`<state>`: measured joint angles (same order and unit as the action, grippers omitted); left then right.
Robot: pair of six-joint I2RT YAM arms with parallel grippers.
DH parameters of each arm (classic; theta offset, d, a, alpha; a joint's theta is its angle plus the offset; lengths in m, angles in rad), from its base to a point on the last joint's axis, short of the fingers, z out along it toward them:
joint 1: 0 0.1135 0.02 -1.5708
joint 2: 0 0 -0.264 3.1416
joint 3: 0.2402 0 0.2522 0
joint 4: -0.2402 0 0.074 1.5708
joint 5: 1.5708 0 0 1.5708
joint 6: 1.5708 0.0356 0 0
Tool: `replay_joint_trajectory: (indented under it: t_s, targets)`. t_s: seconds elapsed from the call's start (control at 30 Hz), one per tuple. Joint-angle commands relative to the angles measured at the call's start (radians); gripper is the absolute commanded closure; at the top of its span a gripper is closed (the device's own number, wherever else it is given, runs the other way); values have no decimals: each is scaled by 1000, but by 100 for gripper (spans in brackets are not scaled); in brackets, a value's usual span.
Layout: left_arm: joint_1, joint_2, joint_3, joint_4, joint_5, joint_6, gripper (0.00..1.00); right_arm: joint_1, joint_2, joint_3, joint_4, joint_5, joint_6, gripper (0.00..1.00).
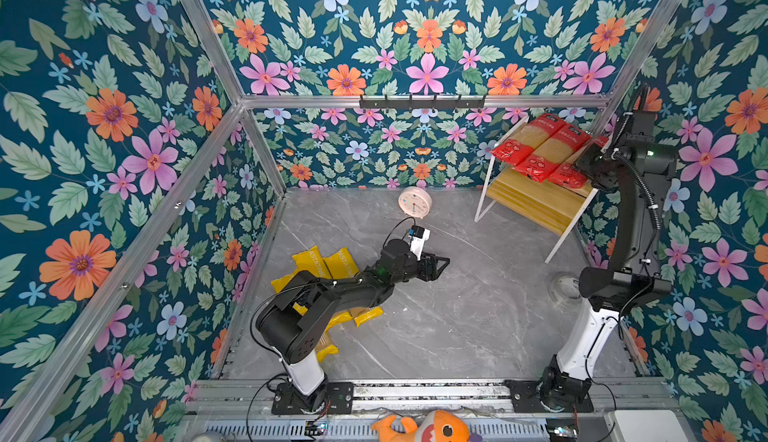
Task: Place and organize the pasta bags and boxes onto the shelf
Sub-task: 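Lower the red bag beside the other red bags with the right gripper, then open the right gripper and withdraw it from the shelf toward the table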
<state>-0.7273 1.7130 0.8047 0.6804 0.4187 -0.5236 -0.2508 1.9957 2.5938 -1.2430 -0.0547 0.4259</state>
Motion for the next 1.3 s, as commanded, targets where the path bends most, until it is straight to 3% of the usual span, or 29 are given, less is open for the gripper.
replay_joint_trajectory:
  t_s: [0.0,0.17,0.27,0.33,0.53,0.73,0.87,1.1,1.27]
  targets:
    - [-1,5,7,3,4,9,32,-8,-50,-86,-15,25,-10,47]
    - [-3,3,9,-3,3,10,32,26,-42,31,-31,-12,-11,48]
    - [-3,-11,-1,-13,-13,17,32,118,-5,141,-77,70,-64,47]
    - [-3,-23,-14,-17,-27,23,32,167,-10,120,-65,68,-66,47]
    - [-3,-32,-15,-37,-27,33,32,292,-76,-99,92,-99,-24,47]
    - [-3,-47,-17,-46,-35,40,32,257,-126,-195,77,-21,-19,47]
    - [-3,-45,-20,-48,-35,45,32,225,-213,-296,146,-101,-12,47]
    - [-3,-43,-8,-62,-42,54,32,220,-198,-150,52,-95,-28,46]
    - [-3,-68,-15,-99,-61,86,32,147,-215,-148,58,-119,-14,46]
